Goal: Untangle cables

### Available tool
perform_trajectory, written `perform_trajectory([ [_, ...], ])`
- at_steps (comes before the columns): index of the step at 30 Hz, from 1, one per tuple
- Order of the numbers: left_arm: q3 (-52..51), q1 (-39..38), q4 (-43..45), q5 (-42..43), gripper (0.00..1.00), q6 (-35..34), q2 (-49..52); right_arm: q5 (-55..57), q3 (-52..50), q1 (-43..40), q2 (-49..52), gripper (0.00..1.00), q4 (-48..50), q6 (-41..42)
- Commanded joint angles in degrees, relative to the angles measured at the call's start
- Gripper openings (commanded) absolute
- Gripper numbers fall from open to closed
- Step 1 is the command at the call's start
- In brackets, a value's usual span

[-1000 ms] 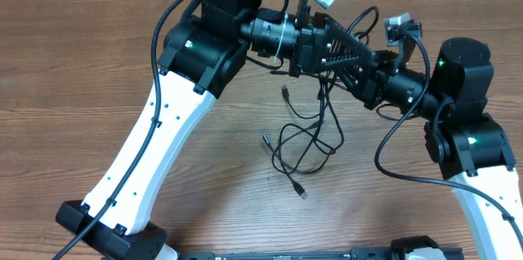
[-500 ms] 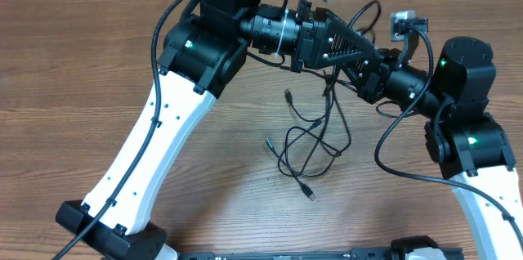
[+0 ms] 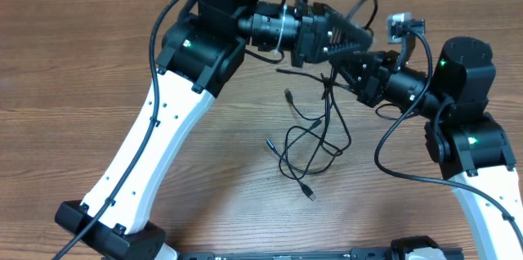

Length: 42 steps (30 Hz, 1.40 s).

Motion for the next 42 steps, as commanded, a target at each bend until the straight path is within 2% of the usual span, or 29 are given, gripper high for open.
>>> perform_trajectory([
  [1, 0.2, 4.2, -1.9, -9.6, 0.04, -0.4, -0.1, -8.2, 0.7, 0.2, -2.2, 0.04, -0.5, -5.7],
  [4, 0.2, 7.4, -6.1, -20.5, 0.04, -0.3, -0.1, -16.6, 0.7, 0.2, -4.5, 0.04, -0.5, -10.9],
  [6, 0.2, 9.0, -10.1, -28.6, 0.04, -0.3, -0.1, -18.5, 0.7, 0.2, -6.1, 0.04, -0.4, -11.6],
  [12, 0.2, 10.5, -23.6, -44.6, 0.04, 0.1, -0.1, -18.4, 0.7, 0.2, -11.9, 0.04, 0.2, -11.6],
  [16, 0.2, 10.5, -29.6, -51.1, 0.04, 0.1, -0.1, -18.4, 0.7, 0.2, -14.7, 0.04, -0.3, -11.6],
  [21, 0.2, 10.5, -30.9, -50.9, 0.04, 0.1, -0.1, -17.9, 0.7, 0.2, -14.9, 0.04, -1.8, -11.6],
  [24, 0.2, 10.5, -30.9, -47.0, 0.04, 1.7, -0.1, -12.0, 0.7, 0.2, -14.8, 0.04, -5.0, -11.5],
  [29, 0.2, 10.4, -30.2, -37.2, 0.04, 7.1, -0.1, -2.2, 0.7, 0.2, -14.0, 0.55, -10.6, -11.4],
  [31, 0.2, 10.4, -30.2, -34.5, 0.04, 7.1, -0.1, 0.0, 0.7, 0.2, -13.4, 0.63, -11.2, -11.4],
  [33, 0.2, 10.4, -30.2, -30.5, 0.04, 7.1, -0.1, 1.9, 0.7, 0.2, -12.3, 0.78, -11.1, -11.4],
  [36, 0.2, 9.8, -30.1, -26.1, 0.04, 8.2, -0.1, 3.1, 0.7, 0.2, -10.2, 0.83, -11.1, -12.9],
  [42, 0.2, 6.3, -28.3, -17.7, 0.04, 14.4, -0.1, 1.0, 0.7, 0.2, -2.6, 0.84, -11.1, -13.0],
])
